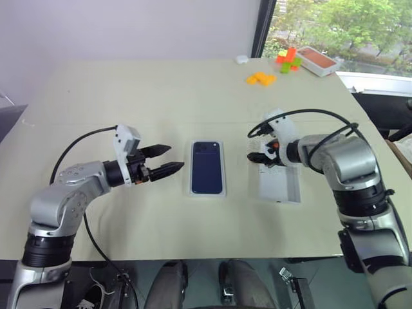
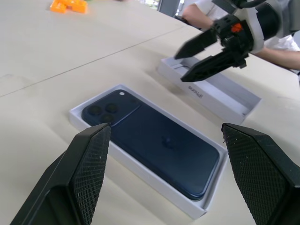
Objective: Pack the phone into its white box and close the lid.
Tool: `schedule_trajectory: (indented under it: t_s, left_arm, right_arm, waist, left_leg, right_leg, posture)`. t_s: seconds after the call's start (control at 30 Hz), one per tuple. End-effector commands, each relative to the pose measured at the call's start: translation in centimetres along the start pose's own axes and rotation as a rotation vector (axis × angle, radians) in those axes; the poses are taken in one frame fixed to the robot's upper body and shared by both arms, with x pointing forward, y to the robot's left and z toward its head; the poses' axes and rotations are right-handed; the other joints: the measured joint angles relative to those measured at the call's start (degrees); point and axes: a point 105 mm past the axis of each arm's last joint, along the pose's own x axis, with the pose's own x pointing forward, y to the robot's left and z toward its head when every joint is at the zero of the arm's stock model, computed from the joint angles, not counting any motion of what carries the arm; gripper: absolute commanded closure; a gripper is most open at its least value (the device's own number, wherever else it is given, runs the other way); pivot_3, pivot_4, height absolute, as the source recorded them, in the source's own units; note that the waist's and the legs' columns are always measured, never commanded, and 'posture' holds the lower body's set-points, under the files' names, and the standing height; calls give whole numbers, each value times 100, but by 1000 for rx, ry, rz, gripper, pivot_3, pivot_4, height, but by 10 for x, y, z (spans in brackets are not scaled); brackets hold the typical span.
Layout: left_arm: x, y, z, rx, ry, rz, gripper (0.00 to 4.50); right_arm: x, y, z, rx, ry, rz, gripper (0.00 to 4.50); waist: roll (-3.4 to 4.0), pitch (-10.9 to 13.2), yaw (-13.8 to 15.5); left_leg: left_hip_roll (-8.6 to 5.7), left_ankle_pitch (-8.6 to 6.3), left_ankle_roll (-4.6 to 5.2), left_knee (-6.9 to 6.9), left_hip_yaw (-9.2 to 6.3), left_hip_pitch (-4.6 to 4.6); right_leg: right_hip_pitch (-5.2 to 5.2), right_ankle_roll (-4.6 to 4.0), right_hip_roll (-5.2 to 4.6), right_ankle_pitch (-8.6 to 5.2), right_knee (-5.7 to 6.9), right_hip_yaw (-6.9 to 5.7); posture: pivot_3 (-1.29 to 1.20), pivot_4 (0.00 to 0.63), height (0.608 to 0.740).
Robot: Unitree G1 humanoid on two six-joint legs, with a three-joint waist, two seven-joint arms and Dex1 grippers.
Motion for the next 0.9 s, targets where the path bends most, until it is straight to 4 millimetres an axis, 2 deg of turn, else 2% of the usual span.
schedule_trajectory:
  t_s: [0.03,0.17,0.3,0.33,0.43,0.73,0.9]
  left_arm:
    - [-2,-2,9,38,-24,2,521]
    - [2,-2,5,22,-13,0,521]
    - [4,-3,6,9,-21,-2,521]
    - [4,-3,7,26,-21,2,521]
    - [4,-2,8,51,-22,11,521]
    - [8,-3,6,32,-19,12,521]
    - [10,-4,4,29,-16,16,521]
  right_arm:
    - [-16,0,10,-25,-9,-50,428]
    - [-17,4,11,55,19,-39,428]
    - [-16,5,4,8,105,-5,428]
    - [-13,4,10,103,59,25,428]
    - [-8,8,13,168,29,55,428]
    - [0,16,1,131,100,33,428]
    - [1,13,-6,134,108,-28,428]
  waist:
    - [0,0,-2]
    - [0,0,-25]
    - [1,1,-15]
    - [0,0,-15]
    - [-2,-1,-18]
    - [-1,0,-15]
    - [-1,0,-19]
  left_leg:
    - [0,0,0,-1,0,0]
    - [2,0,0,-2,-1,4]
    - [1,0,1,0,0,3]
    - [1,0,1,1,0,3]
    - [1,0,1,2,2,4]
    - [1,0,2,0,1,3]
    - [1,0,2,0,2,2]
  right_leg:
    - [0,0,1,0,0,0]
    - [-1,0,4,0,7,0]
    - [-1,0,5,0,7,-1]
    - [1,0,4,0,5,-1]
    - [3,1,5,0,4,0]
    - [2,2,6,0,5,-1]
    - [1,2,7,0,5,-1]
  posture:
    - [0,150,740]
    - [0,150,740]
    - [0,150,740]
    - [0,150,740]
    - [0,150,740]
    - [0,150,740]
    - [0,150,740]
